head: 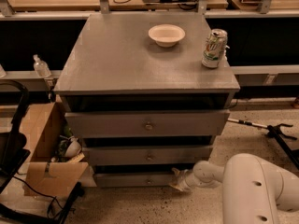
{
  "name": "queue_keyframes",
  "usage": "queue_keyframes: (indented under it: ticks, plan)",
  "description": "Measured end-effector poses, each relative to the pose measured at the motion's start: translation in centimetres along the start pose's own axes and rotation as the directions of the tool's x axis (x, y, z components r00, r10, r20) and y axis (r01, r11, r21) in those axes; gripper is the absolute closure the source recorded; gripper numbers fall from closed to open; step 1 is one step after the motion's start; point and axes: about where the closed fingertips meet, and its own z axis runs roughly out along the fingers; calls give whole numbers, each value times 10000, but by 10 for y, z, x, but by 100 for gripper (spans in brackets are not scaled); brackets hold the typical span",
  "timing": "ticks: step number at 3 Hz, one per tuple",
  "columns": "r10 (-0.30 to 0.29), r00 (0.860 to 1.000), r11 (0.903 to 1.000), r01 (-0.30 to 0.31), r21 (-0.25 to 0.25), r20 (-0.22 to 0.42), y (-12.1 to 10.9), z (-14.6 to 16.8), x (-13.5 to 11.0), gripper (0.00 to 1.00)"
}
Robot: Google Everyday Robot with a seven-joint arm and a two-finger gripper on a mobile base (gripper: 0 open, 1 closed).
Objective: Open bottom drawer
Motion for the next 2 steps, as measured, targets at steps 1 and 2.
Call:
queue_keyframes:
  ticks: [1, 2]
  plan:
    - [0, 10000, 10000, 0, 0, 0, 0, 0, 0, 100]
    - [0, 10000, 10000, 0, 0, 0, 0, 0, 0, 100]
